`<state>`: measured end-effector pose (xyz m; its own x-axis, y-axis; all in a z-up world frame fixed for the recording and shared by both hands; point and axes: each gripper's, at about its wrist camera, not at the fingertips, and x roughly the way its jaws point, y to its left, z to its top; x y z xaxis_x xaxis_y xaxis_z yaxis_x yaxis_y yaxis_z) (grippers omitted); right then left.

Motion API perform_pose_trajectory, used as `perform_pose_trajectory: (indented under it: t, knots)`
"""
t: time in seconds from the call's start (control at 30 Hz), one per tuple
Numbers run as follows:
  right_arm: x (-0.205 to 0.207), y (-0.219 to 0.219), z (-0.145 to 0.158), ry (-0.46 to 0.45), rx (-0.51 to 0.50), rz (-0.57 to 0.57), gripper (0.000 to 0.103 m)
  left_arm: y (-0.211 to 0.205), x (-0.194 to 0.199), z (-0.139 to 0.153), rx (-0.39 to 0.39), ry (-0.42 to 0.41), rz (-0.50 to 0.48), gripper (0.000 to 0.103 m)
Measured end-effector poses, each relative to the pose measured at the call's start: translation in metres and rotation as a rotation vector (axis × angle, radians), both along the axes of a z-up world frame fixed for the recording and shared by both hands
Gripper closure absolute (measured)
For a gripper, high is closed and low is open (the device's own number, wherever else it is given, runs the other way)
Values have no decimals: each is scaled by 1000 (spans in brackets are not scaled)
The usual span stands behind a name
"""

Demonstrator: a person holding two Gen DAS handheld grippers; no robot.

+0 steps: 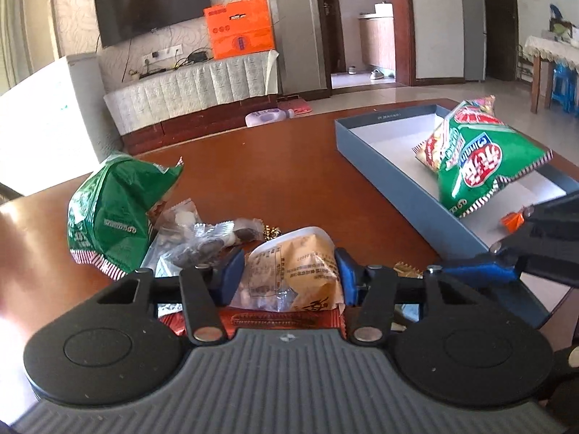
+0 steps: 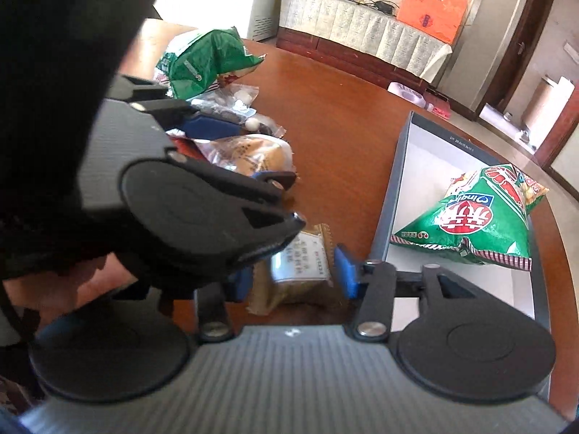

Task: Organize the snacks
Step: 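Grasp the beige pastry bag with the left gripper while the right grasps the gold-wrapped cake, then carry the pastry bag and gold-wrapped cake in both grippers toward the white box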

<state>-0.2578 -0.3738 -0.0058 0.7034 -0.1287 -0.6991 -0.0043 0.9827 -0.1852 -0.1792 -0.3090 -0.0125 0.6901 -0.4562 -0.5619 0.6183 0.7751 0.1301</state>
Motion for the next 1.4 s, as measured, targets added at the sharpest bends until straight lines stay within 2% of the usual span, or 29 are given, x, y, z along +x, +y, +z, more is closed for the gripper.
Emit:
perform_pose_trajectory:
  t: [0.3,0.73,1.4]
  knots:
    - [1,4,6,-2,37,15,61,10,3,9,-50,12,34,44]
    - [-7,-7,23,-58,110,3,61,20,9,19,-93,21,89,45]
    - [-4,-12,20,-52,150,-6,61,23,9,31,-106,55,105,45]
